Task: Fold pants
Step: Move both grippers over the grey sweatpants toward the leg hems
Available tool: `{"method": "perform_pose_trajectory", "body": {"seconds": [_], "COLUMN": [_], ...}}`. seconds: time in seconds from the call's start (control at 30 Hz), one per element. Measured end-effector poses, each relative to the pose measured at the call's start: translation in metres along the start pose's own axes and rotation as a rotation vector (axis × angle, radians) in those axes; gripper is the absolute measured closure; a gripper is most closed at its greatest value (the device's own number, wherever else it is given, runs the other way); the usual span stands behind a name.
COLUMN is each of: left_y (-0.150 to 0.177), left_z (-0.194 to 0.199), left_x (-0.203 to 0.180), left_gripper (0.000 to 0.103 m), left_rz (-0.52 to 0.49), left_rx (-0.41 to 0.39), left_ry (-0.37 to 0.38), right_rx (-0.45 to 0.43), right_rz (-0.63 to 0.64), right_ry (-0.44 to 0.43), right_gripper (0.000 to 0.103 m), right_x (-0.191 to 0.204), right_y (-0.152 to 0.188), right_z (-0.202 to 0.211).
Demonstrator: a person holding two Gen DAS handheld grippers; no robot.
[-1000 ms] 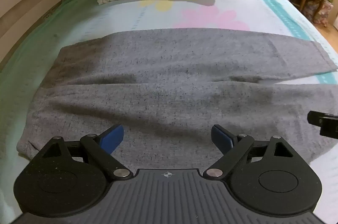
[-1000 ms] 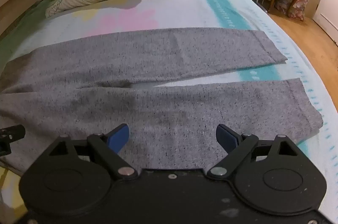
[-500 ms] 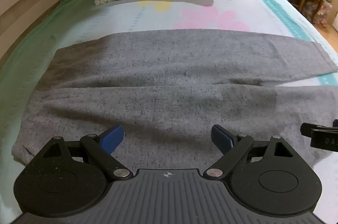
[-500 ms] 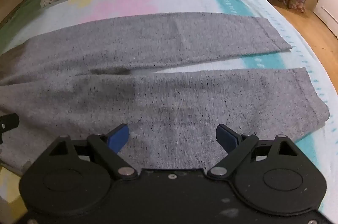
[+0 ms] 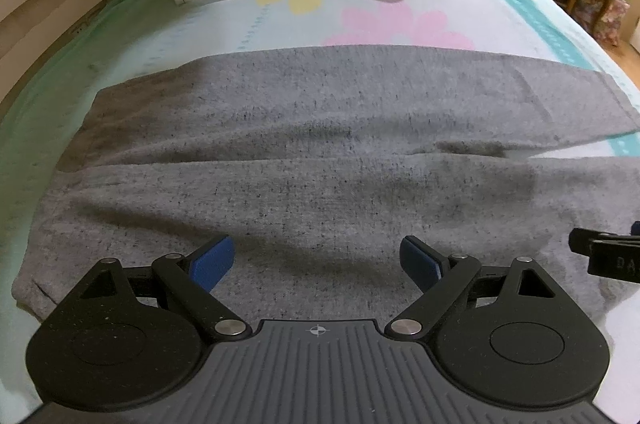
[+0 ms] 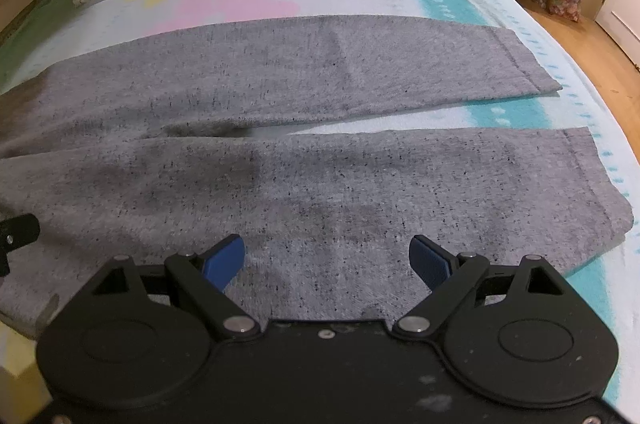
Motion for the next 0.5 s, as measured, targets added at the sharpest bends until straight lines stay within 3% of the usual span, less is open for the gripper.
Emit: {"method": "perform_pose_trajectory", "body": {"seconds": [0.5], "left_y": [0.0005], "left_z": [-0.0102], "left_x": [0.0023], "left_gripper": [0.012], "left_rz": [0.005], "left_rx": [0.010], "left_ry": [-0.002], "right_rx": [0.004], "right_rz": [0.013], "right_ry": [0.006], "right_gripper": [0.008], "right_x": [0.0040], "right_y": [-0.0007], "right_z": [-0.0057]}}
Point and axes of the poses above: each gripper's, at about its wrist camera, not at the fingertips, and z roughly against the way its jaws point, x to its left, y to its underside, the point moved 9 cm from there along -z, roughly the way its jaws point, and after that the axes turned 1 degree about -x, right-handed, at the moved point
